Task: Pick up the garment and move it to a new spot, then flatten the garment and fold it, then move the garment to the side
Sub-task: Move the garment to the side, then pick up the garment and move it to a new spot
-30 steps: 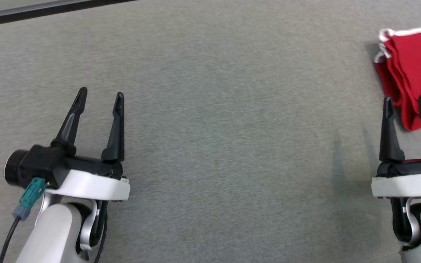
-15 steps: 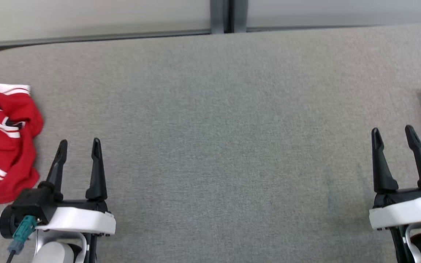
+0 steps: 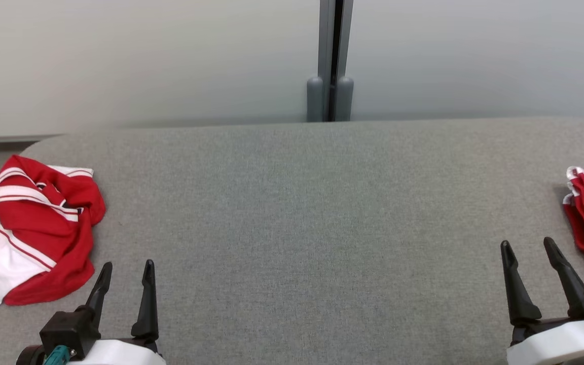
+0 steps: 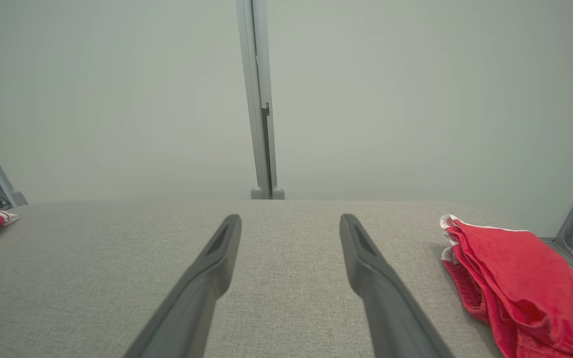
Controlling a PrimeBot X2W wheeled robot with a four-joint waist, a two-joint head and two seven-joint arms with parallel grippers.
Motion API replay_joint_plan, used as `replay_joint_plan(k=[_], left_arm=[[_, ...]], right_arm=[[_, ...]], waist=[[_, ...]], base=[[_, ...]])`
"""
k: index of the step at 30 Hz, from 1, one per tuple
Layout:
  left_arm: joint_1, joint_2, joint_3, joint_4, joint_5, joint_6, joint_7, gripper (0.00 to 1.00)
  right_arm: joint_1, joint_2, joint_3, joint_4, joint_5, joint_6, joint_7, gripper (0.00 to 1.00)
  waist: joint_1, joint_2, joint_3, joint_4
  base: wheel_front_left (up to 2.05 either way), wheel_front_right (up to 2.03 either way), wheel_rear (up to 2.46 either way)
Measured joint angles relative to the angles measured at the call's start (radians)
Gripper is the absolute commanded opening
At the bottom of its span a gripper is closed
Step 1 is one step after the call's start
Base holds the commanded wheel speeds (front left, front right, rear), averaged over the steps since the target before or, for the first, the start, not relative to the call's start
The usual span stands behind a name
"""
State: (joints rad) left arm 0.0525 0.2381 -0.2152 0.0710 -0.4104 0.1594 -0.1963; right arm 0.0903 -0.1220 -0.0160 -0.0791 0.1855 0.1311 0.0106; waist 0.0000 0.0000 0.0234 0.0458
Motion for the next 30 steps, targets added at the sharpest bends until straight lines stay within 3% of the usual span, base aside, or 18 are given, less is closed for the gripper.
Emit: replay_joint_plan(k=[30], left_arm=[[0.003,0.01,-0.027,-0.019,-0.011,0.016,0.029,1.0]], right_arm=[[0.013,-0.007,0.022,-0.031,0.009,0.0,0.024,1.0]], waist=[[0.0,0.0,-0.039,0.008]], base=[[0.0,0.0,0.0]])
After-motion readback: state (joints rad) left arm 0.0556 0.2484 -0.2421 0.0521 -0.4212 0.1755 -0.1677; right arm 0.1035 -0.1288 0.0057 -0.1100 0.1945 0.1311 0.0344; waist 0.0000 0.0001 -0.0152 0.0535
